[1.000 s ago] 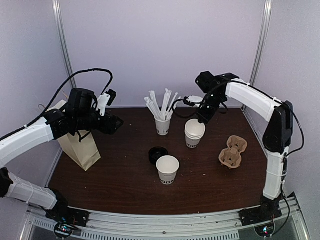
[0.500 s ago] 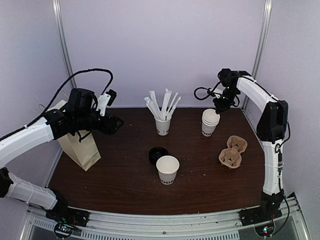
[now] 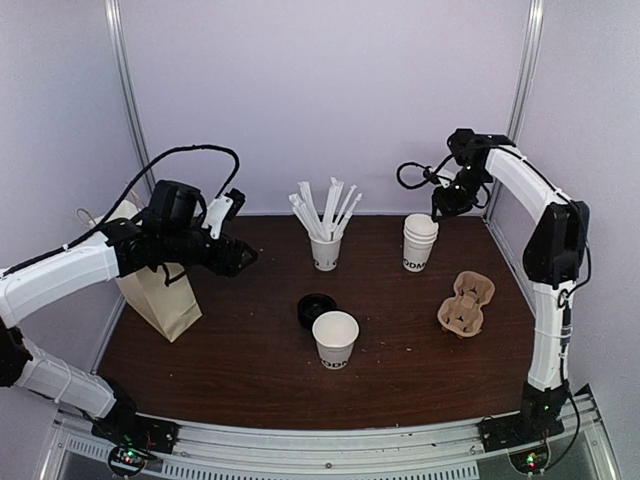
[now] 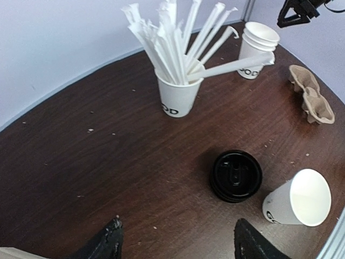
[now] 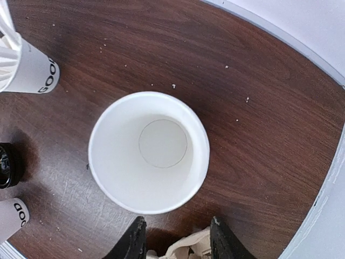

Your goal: Pack the takeout coffee

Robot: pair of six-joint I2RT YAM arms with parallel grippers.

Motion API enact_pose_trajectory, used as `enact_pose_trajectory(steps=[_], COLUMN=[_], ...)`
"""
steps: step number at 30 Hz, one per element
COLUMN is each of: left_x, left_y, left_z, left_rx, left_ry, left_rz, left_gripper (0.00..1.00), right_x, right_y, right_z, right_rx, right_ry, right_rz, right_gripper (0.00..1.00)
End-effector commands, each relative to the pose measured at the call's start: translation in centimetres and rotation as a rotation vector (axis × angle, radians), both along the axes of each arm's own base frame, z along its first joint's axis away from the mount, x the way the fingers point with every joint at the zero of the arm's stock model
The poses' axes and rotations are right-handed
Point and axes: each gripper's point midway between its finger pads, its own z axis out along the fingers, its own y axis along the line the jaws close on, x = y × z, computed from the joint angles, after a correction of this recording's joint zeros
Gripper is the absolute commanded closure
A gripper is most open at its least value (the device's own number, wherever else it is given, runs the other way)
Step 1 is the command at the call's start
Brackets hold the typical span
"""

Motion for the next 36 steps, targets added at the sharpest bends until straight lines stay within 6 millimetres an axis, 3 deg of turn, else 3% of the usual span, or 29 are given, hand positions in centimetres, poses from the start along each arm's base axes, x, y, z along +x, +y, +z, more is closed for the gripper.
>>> enact_pose_trajectory(steps=[1,6,9,14,16,25,36], left_x=[-0.9,-1.5,-1.5,-1.6,-1.4,-1.2,-0.6], left_y=[-3.0,-4.6,-5.4,-6.2,-6.4,-6.0,-4.5], left_z=[0.7,-0.8,-2.8,-5.2,-5.7,-6.8,-5.7], left_rx=[-0.083,-0.094,-0.037,0.007,0.013,0.053,0.086], left_ry=[0.043,0.137,0.225,0.285,0.295,0.326,0.273], left_rz=[-0.161,-0.232,-0.236,-0.246,-0.249,-0.223,-0.149], left_gripper=[0.31,0.36,0.41,0.43,0.41,0.36,0.33], right_x=[-3.1,-8.5,-13.9,-23.5,-25.6,-29.2,-31.2], right_y=[0.3,4.0,7.8,14.9,17.0,22.9,25.6], right_z=[6.2,8.2,8.3,5.9,4.4,-1.3,-4.5], right_rx=[0.068,0.225,0.304,0.182,0.105,-0.098,-0.169], right_ry=[-0.118,-0.190,-0.213,-0.180,-0.147,-0.068,-0.037], right_rz=[0.034,0.250,0.486,0.940,1.049,1.312,1.455], right_gripper=[0.59,0.60,0.62,0.62,0.62,0.60,0.61])
